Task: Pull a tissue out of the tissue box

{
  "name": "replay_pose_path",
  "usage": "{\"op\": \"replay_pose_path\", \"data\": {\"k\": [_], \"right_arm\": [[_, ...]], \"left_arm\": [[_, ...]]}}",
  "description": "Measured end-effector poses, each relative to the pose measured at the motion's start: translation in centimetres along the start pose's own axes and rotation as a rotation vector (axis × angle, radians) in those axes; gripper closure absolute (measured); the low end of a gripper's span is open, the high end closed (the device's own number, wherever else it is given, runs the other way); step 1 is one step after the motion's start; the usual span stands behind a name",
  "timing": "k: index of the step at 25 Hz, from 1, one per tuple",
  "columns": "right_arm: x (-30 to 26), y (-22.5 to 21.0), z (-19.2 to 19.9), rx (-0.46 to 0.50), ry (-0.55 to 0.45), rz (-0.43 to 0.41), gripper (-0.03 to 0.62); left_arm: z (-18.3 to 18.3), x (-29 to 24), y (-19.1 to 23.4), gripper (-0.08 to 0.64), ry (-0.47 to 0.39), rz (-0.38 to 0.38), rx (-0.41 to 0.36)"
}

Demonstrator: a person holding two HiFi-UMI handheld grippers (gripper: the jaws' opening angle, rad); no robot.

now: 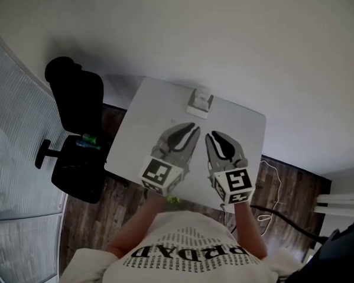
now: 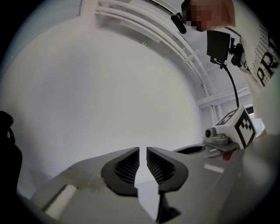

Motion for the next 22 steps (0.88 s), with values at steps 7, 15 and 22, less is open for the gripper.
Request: {"op": "replay_pose_path", "data": {"k": [7, 15, 22], "right_arm": [[-2.4, -1.0, -0.6, -0.002, 0.006, 0.017, 0.534], [-3.5, -2.2, -1.0, 0.009, 0.005, 0.017, 0.532], [-2.6, -4.4, -0.8, 0.057, 0.010, -0.020, 0.532]], "left_arm": [[0.1, -1.6, 2.2, 0.517, 0.004, 0.017, 0.014], [0.5, -3.0, 2.7, 0.517, 0.021, 0.025, 0.023], [1.4, -5.3, 1.3, 0.518, 0.042, -0.007, 0.017]]}}
Point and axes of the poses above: the fingertips, and each gripper's own axes: x backward along the fingers, y to its left, z out of its underside, the point moved 3 cm from there along x, backward along the fingers, and after that the axes turned 10 degrees about -z, right-handed, at the moved point
